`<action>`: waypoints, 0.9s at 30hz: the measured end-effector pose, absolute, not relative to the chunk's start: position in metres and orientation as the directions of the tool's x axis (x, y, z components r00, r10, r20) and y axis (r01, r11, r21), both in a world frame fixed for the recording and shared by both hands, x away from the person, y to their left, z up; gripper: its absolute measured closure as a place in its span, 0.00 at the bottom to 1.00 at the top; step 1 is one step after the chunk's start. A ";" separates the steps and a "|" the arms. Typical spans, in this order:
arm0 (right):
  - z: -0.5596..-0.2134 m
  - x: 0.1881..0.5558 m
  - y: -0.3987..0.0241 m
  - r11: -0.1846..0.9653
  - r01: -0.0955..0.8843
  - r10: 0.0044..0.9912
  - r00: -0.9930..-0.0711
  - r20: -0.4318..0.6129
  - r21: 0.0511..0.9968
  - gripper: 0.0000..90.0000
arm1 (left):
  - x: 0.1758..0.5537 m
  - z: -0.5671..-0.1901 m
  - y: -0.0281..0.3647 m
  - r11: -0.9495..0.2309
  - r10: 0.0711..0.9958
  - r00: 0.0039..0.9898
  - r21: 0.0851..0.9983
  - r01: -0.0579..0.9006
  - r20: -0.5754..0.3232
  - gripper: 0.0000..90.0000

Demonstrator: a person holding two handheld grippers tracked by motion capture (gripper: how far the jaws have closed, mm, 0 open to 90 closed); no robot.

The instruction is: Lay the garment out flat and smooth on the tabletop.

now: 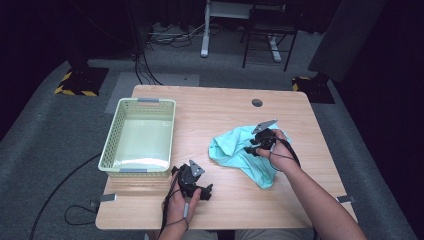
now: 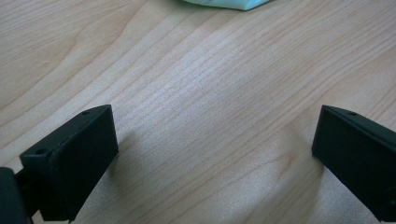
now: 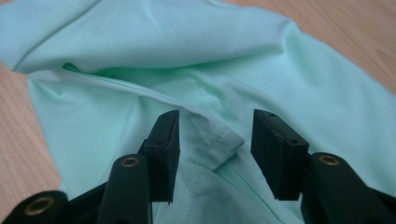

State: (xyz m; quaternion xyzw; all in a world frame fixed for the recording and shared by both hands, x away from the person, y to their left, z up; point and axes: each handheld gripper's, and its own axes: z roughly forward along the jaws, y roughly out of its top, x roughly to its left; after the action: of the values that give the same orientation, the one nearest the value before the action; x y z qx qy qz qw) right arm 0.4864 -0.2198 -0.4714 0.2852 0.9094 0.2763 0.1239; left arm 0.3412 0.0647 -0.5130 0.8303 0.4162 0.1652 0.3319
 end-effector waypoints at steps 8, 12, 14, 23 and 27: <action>-0.477 0.488 -0.219 0.687 0.483 0.588 -0.809 -0.024 0.544 0.90 | 0.340 -0.513 0.066 -0.431 0.802 0.597 0.688 0.584 -0.005 0.00; -0.472 0.485 -0.219 0.689 0.478 0.584 -0.811 -0.027 0.545 0.95 | 0.340 -0.513 0.067 -0.430 0.804 0.595 0.688 0.585 -0.004 0.00; -0.469 0.483 -0.219 0.687 0.476 0.584 -0.811 -0.027 0.549 0.96 | 0.339 -0.513 0.068 -0.429 0.804 0.595 0.688 0.585 -0.004 0.00; -0.449 0.471 -0.223 0.669 0.456 0.584 -0.811 -0.036 0.587 0.96 | 0.336 -0.513 0.072 -0.429 0.806 0.592 0.688 0.586 -0.002 0.00; -0.439 0.464 -0.223 0.661 0.443 0.577 -0.816 -0.034 0.605 0.96 | 0.336 -0.513 0.072 -0.428 0.805 0.593 0.689 0.585 -0.002 0.00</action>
State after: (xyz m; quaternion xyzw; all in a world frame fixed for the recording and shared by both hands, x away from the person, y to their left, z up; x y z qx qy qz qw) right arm 0.4635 -0.2228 -0.4392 0.2818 0.9045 0.2997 0.1121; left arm 0.3355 0.0724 -0.5132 0.8284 0.4195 0.1666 0.3316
